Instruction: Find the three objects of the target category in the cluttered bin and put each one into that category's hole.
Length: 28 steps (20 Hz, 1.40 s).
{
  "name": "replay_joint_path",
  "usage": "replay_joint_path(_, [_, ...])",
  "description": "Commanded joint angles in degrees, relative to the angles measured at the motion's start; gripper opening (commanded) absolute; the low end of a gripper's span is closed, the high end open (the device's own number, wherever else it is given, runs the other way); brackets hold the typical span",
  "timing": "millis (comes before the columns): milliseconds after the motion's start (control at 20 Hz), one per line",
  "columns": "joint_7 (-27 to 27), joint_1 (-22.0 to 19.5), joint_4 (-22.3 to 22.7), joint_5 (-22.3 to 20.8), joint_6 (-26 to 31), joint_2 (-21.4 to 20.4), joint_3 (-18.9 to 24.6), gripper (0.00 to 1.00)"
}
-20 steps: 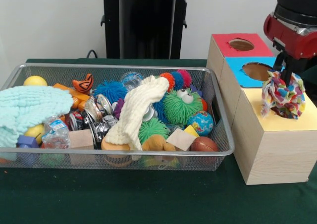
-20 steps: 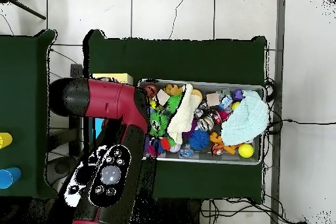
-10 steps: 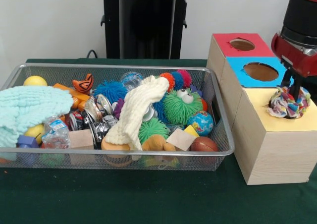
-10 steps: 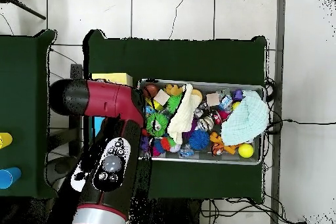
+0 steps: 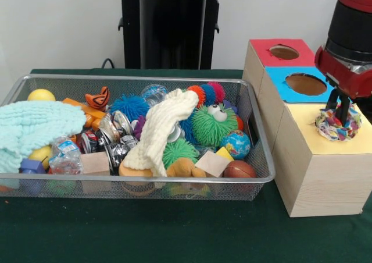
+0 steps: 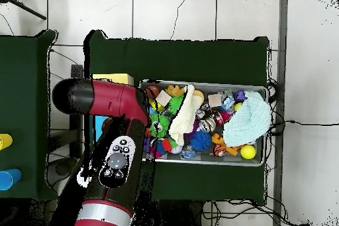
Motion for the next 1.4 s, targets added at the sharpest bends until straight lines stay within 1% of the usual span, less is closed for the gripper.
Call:
replay_joint_path(50, [5.2,0.8,-2.2,-1.8,-5.2,10.7,5.1,0.0])
replay_joint_path(200, [3.6,0.4,-3.3,-2.8,-6.9,12.1,4.6,0.0])
replay_joint_path(350, [2.6,0.1,-3.1,-3.1,-7.4,12.1,4.7,0.0])
replay_joint_path(500, [0.8,-0.6,-2.7,-3.5,-9.1,12.4,5.3,0.0])
replay_joint_path(600, [0.2,-0.5,-2.5,-4.5,-10.4,12.5,4.1,0.0])
replay_joint_path(650, [0.0,-0.3,-2.5,-5.2,-11.0,12.6,3.2,0.0])
replay_joint_path(700, [1.2,1.1,-3.7,-7.1,-11.4,13.7,-1.3,0.0])
replay_joint_path(750, [0.9,1.4,-3.9,-8.6,-11.6,13.9,-3.7,0.0])
replay_joint_path(850, [1.7,2.3,-3.8,-10.2,-11.9,14.0,-7.0,0.0])
replay_joint_path(1000, [1.8,2.8,-2.6,-13.1,-11.9,12.1,-11.4,0.0])
replay_joint_path(1050, [1.6,2.8,-2.2,-13.9,-11.9,11.5,-12.2,0.0])
replay_joint_path(1100, [2.0,3.3,-2.4,-14.8,-10.6,10.8,-14.4,0.0])
replay_joint_path(1200, [2.0,3.8,-2.1,-15.8,-8.8,9.1,-16.7,0.0])
replay_joint_path(1300, [1.3,3.8,-1.7,-16.4,-6.8,7.2,-17.7,0.0])
replay_joint_path(1400, [1.0,3.8,-1.2,-16.9,-6.6,5.9,-18.6,0.0])
